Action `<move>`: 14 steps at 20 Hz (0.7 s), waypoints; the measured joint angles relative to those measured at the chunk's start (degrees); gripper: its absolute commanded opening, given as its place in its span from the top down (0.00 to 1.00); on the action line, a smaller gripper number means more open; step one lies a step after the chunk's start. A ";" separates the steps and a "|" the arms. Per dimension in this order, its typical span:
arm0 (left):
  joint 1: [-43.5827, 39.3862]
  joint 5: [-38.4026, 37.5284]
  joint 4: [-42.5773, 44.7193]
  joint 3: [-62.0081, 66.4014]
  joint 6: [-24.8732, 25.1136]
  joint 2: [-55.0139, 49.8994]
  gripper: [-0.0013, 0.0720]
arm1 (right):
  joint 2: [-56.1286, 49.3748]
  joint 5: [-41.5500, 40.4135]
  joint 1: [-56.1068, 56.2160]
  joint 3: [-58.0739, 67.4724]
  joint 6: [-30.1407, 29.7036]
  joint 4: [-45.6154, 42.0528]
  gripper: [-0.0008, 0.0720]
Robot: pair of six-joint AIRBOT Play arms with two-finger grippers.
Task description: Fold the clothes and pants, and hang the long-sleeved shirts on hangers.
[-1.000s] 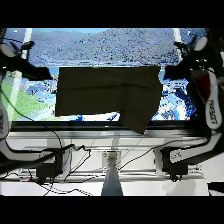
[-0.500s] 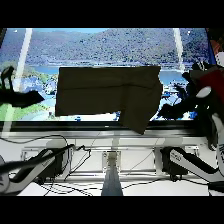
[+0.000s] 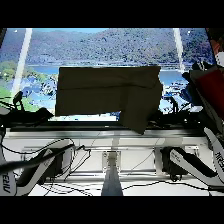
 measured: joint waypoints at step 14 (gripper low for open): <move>0.07 5.97 -10.01 -1.40 5.73 -10.67 0.51 | 0.07 -7.50 0.00 -0.44 -3.74 4.42 0.97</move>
